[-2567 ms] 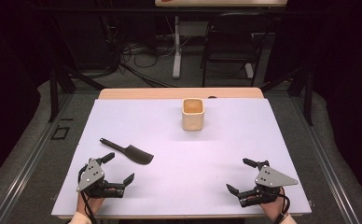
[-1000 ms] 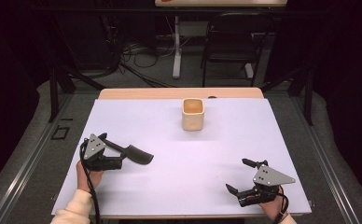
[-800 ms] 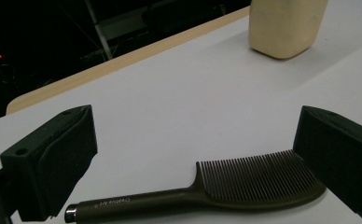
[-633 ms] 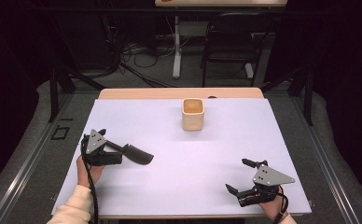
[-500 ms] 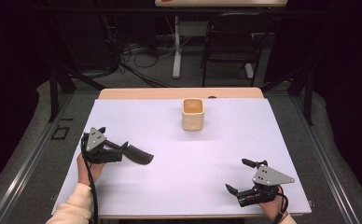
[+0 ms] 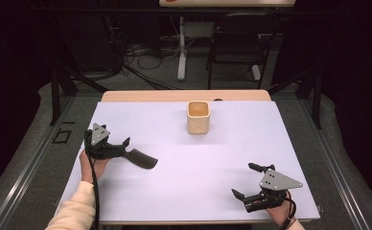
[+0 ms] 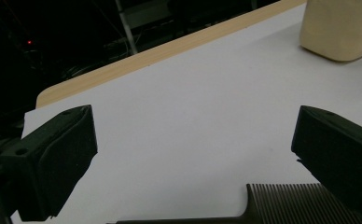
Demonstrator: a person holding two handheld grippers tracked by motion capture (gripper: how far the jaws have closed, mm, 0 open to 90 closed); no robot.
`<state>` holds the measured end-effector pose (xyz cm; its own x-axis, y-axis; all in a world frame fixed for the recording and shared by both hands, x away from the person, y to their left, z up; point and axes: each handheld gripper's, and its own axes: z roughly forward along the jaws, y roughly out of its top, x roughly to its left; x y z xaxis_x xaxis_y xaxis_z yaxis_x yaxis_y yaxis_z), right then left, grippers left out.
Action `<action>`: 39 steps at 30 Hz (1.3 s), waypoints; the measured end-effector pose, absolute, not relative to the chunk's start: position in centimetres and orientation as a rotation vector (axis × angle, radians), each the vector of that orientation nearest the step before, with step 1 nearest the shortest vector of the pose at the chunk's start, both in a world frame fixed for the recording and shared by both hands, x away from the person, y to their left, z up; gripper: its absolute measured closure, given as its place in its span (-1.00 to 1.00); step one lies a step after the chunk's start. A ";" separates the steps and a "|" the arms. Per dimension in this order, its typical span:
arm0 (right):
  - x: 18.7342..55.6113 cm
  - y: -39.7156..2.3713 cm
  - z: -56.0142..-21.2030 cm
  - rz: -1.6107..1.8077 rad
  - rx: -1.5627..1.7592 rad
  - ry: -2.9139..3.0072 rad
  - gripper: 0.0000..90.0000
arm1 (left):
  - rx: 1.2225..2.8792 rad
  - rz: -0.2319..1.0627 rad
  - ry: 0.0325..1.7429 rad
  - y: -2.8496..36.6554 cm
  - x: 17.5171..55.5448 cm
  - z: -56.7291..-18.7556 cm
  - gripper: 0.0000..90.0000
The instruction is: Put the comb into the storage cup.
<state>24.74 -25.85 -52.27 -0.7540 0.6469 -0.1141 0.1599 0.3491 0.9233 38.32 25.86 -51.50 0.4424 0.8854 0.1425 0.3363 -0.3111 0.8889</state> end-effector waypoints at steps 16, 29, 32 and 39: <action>24.7 -25.9 -52.3 1.397 0.700 2.154 -1.00 | 1.830 0.806 1.238 28.9 41.1 -52.5 0.08; 24.7 -25.8 -52.3 1.396 0.698 2.158 -1.00 | 1.938 0.715 1.292 30.0 42.2 -54.0 1.00; 24.7 -25.9 -52.3 1.397 0.700 2.157 -1.00 | 1.977 0.704 1.302 30.0 42.4 -54.3 1.00; 24.7 -25.9 -52.3 1.392 0.697 2.158 -1.00 | 2.030 0.697 1.325 30.1 42.7 -54.8 1.00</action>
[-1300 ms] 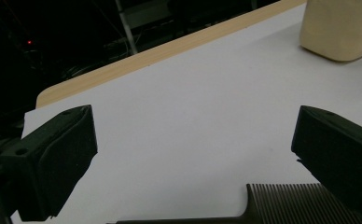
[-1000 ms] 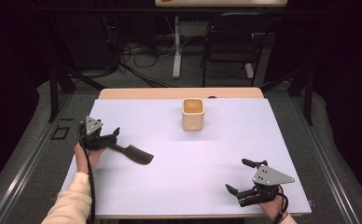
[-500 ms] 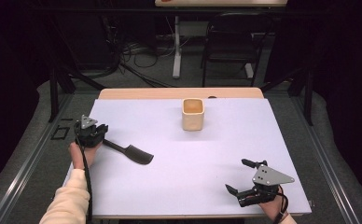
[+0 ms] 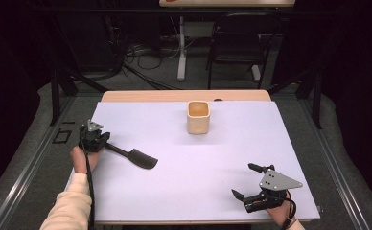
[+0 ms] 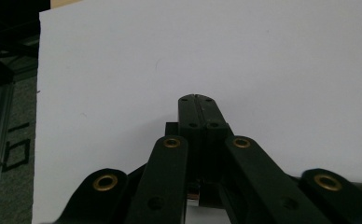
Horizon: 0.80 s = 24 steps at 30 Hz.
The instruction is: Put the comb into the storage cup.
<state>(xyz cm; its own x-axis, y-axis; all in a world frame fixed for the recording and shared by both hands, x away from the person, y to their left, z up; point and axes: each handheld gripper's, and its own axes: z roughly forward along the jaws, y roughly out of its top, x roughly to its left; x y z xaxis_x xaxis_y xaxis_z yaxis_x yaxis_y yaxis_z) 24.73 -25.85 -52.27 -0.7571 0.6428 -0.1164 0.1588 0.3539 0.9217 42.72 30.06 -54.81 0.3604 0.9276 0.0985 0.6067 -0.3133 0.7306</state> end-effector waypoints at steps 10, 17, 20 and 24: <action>24.7 -25.9 -52.2 1.401 0.698 2.157 -1.00 | 2.109 0.678 1.334 30.0 42.8 -55.4 0.96; 24.7 -25.9 -52.3 1.398 0.702 2.158 -1.00 | 2.146 0.675 1.328 29.8 42.5 -55.5 0.97; 24.7 -25.9 -52.3 1.397 0.701 2.158 -0.99 | 2.148 0.665 1.331 29.8 42.3 -55.4 0.97; 24.7 -25.9 -52.3 1.394 0.701 2.159 -0.99 | 2.163 0.650 1.336 29.8 42.0 -55.5 0.97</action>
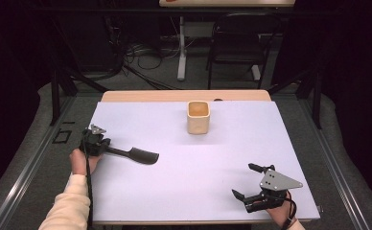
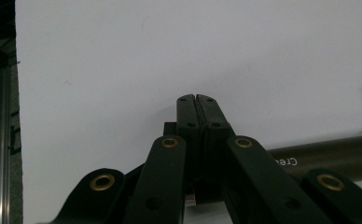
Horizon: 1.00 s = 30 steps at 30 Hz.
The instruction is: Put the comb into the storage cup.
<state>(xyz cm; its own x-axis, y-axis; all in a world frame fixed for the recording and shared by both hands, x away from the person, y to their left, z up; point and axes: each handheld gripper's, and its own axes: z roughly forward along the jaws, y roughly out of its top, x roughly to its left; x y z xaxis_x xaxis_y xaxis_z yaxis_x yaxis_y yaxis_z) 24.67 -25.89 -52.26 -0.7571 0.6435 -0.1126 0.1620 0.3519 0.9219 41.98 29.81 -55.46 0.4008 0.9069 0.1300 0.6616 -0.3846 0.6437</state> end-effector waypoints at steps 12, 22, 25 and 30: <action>24.6 -25.9 -52.2 1.392 0.701 2.157 -0.99 | 2.188 0.644 1.303 29.1 40.5 -55.1 0.97; 24.6 -26.0 -52.2 1.391 0.701 2.157 -0.99 | 2.211 0.637 1.303 28.9 39.8 -55.0 0.97; 24.6 -26.0 -52.2 1.389 0.701 2.158 -0.99 | 2.219 0.640 1.307 28.6 39.5 -55.0 0.97; 24.6 -26.0 -52.2 1.388 0.702 2.158 -0.99 | 2.225 0.644 1.305 28.4 39.3 -54.9 0.97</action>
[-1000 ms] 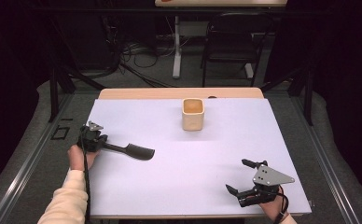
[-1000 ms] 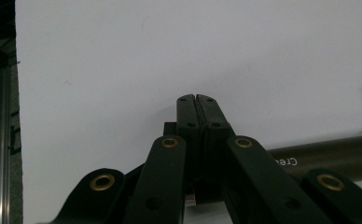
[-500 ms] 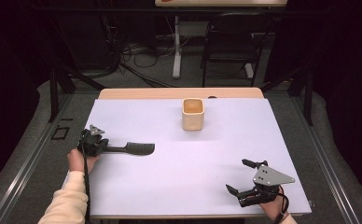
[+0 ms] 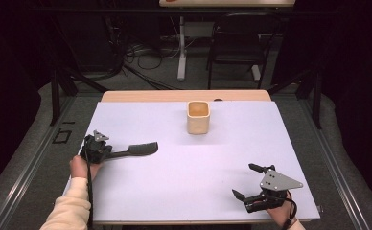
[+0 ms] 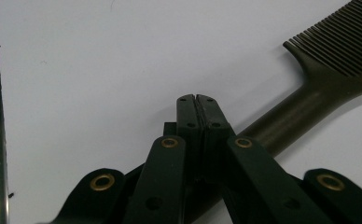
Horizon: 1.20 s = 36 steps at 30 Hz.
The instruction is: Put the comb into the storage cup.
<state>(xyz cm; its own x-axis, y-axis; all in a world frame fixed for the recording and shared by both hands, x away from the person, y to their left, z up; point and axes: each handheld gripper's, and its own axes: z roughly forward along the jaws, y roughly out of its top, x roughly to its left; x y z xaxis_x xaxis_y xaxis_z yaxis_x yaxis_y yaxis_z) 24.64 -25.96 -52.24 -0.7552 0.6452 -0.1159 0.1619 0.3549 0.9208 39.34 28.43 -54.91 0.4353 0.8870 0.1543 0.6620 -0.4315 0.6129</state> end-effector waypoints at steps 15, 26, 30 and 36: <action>24.7 -25.9 -52.3 1.386 0.703 2.161 -0.99 | 2.238 0.625 1.314 28.2 38.3 -55.0 0.96; 24.7 -25.9 -52.3 1.384 0.708 2.166 -0.99 | 2.243 0.623 1.318 28.2 37.6 -54.9 0.93; 24.7 -25.9 -52.3 1.379 0.710 2.169 -0.99 | 2.238 0.659 1.308 28.0 37.5 -54.7 0.80; 24.8 -25.9 -52.4 1.387 0.717 2.173 -0.99 | 2.184 0.730 1.299 27.9 37.4 -53.6 0.18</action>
